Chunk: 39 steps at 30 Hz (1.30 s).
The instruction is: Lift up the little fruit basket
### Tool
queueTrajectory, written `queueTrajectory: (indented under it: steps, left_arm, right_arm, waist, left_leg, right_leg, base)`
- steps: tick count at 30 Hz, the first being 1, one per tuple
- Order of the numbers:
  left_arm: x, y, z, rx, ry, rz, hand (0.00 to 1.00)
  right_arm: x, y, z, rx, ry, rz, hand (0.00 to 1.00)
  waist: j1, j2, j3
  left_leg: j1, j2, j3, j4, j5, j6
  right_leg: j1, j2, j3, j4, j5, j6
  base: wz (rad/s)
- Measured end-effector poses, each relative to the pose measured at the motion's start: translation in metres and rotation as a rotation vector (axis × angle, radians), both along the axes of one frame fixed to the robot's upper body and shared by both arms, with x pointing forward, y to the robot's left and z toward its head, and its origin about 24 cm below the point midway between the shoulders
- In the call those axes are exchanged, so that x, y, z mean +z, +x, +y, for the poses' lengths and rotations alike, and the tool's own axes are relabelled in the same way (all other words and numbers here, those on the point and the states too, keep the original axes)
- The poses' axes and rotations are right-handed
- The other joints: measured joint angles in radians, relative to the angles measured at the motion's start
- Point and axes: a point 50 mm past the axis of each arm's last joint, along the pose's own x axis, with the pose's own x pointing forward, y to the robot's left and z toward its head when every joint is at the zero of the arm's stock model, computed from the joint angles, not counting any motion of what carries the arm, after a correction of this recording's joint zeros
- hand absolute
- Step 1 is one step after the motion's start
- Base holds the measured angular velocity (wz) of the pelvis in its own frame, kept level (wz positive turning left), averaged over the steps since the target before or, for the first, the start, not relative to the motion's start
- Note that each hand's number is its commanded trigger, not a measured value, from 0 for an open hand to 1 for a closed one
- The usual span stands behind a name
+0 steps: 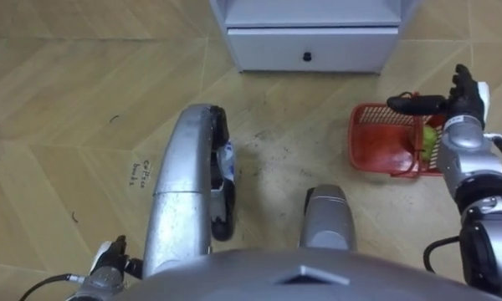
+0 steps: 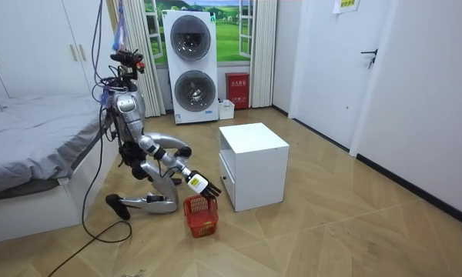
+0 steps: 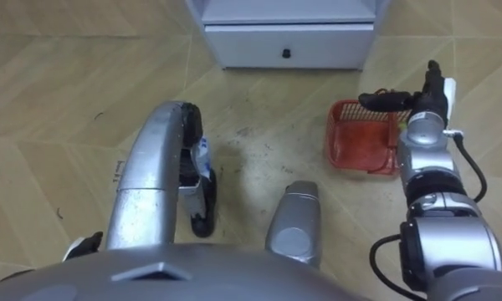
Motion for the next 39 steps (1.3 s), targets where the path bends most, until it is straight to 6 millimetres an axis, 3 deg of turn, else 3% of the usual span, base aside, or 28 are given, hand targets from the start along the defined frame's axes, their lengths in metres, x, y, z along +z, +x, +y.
queueTrajectory:
  steps: [6,9,11,12,23,24,25,26,27,30,39]
  left_arm:
    - [0.000,0.006,-0.002,-0.015,-0.029,-0.001,0.00]
    - [0.000,0.012,-0.003,0.000,-0.036,-0.020,0.00]
    - [0.000,0.011,-0.004,0.004,-0.041,-0.019,0.00]
    - [-0.001,0.011,-0.004,0.005,-0.044,-0.020,0.00]
    - [0.000,0.017,-0.007,-0.009,-0.053,-0.036,0.00]
    - [0.000,0.018,-0.007,-0.010,-0.054,-0.038,0.00]
    - [0.000,0.017,-0.007,-0.011,-0.055,-0.036,0.00]
    - [-0.001,0.016,-0.007,-0.012,-0.056,-0.033,0.00]
    - [-0.001,0.015,-0.008,-0.022,-0.061,-0.027,0.00]
    - [-0.002,0.012,-0.009,-0.033,-0.074,-0.012,0.00]
    - [-0.002,0.007,-0.010,-0.040,-0.077,0.007,0.00]
  right_arm:
    - [-0.001,-0.003,-0.004,0.004,-0.007,0.021,0.00]
    - [-0.003,-0.004,-0.006,-0.006,-0.008,0.036,0.00]
    - [-0.006,-0.007,-0.007,-0.012,-0.005,0.057,0.00]
    - [-0.007,-0.010,-0.009,-0.011,0.000,0.070,0.00]
    - [-0.018,-0.029,-0.020,-0.078,0.065,0.139,0.00]
    - [-0.019,-0.031,-0.023,-0.084,0.061,0.149,0.20]
    - [-0.018,-0.031,-0.024,-0.081,0.060,0.151,0.67]
    - [-0.018,-0.031,-0.024,-0.082,0.063,0.150,0.93]
    - [-0.019,-0.032,-0.025,-0.095,0.074,0.150,1.00]
    - [-0.024,-0.039,-0.025,-0.124,0.101,0.172,1.00]
    - [-0.024,-0.039,-0.025,-0.144,0.126,0.163,1.00]
  waist:
    - [0.013,0.006,-0.0012]
    - [0.020,0.012,0.0021]
    - [0.022,0.022,-0.0016]
    - [0.022,0.023,0.0015]
    - [0.039,0.033,0.0037]
    - [0.049,0.033,0.0039]
    - [0.053,0.034,0.0043]
    - [0.055,0.034,0.0046]
    - [0.060,0.035,0.0046]
    - [0.075,0.035,0.0048]
    - [0.075,0.036,0.0044]
  left_leg:
    - [-0.018,-0.001,0.003,-0.008,0.002,-0.003]
    - [-0.026,0.000,0.012,-0.014,0.004,-0.009]
    - [-0.034,-0.001,0.014,-0.014,0.006,-0.013]
    - [-0.038,-0.001,0.017,-0.014,0.007,-0.014]
    - [-0.042,-0.002,0.034,-0.016,0.007,-0.015]
    - [-0.042,-0.002,0.033,-0.016,0.007,-0.015]
    - [-0.042,-0.002,0.033,-0.016,0.007,-0.015]
    - [-0.042,-0.002,0.032,-0.016,0.007,-0.015]
    - [-0.042,-0.003,0.031,-0.016,0.007,-0.015]
    - [-0.044,-0.003,0.026,-0.016,0.009,-0.019]
    - [-0.054,-0.003,0.024,-0.017,0.011,-0.021]
  right_leg:
    - [-0.023,0.002,0.005,0.012,-0.003,0.003]
    - [-0.037,-0.001,0.011,0.019,-0.004,0.006]
    - [-0.044,-0.004,0.013,0.022,-0.005,0.008]
    - [-0.047,-0.007,0.013,0.024,-0.005,0.008]
    - [-0.054,-0.023,0.021,0.026,-0.006,0.009]
    - [-0.054,-0.023,0.021,0.026,-0.006,0.009]
    - [-0.054,-0.022,0.020,0.026,-0.006,0.009]
    - [-0.053,-0.022,0.019,0.026,-0.006,0.009]
    - [-0.052,-0.021,0.017,0.025,-0.006,0.009]
    - [-0.052,-0.018,0.011,0.025,-0.006,0.009]
    - [-0.061,-0.017,0.009,0.025,-0.006,0.009]
  base:
    - [0.01]
    - [0.06]
    - [0.04]
    - [0.05]
    - [0.01]
    - [0.00]
    - [0.00]
    - [0.00]
    - [0.00]
    - [0.00]
    - [0.00]
